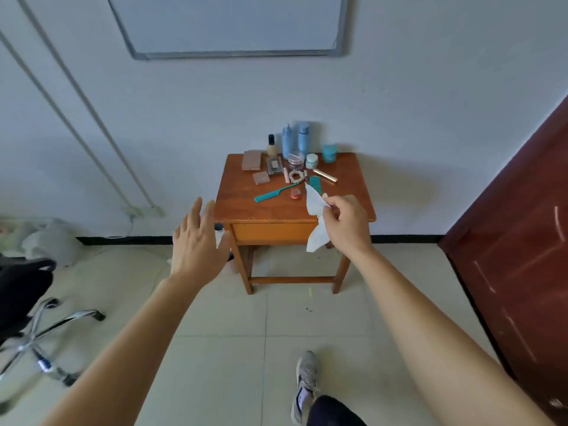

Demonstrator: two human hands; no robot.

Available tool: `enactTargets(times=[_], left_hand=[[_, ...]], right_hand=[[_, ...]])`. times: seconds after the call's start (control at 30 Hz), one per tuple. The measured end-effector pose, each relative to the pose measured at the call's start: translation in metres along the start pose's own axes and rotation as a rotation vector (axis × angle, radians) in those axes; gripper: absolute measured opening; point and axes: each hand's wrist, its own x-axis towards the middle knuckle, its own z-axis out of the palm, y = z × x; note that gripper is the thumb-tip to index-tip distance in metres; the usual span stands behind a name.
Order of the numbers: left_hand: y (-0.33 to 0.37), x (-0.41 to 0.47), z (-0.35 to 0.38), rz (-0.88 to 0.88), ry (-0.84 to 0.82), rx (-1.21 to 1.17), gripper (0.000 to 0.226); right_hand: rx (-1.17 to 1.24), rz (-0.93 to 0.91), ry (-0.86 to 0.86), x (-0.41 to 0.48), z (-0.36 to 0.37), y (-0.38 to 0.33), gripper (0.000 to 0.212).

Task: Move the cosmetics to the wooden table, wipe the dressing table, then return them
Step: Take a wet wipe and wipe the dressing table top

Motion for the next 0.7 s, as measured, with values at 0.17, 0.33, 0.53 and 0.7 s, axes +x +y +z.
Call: enactTargets(times=[0.17, 0.33, 0.53, 0.7], left_hand=[[-0.051, 0.087, 0.012, -0.022, -0.002, 0.063, 0.065], [-0.071, 0.204, 0.012, 0.026, -0.026, 0.107, 0.063], [-0.092, 0.325, -0.004, 0.13, 0.001, 0.17, 0.063], [-0.141, 0.398, -0.004, 0.154, 0.003, 0.186, 0.064]], right_hand=[[0.079, 0.008, 0.023, 0.084, 0.083, -0.02, 0.026], [0.136, 0.046, 0.016, 0.18, 0.148, -0.04, 0.025], [0.198, 0.062, 0.051, 0.29, 0.193, -0.08, 0.025], [0.187, 0.07, 0.026, 0.347, 0.237, -0.105, 0.025]])
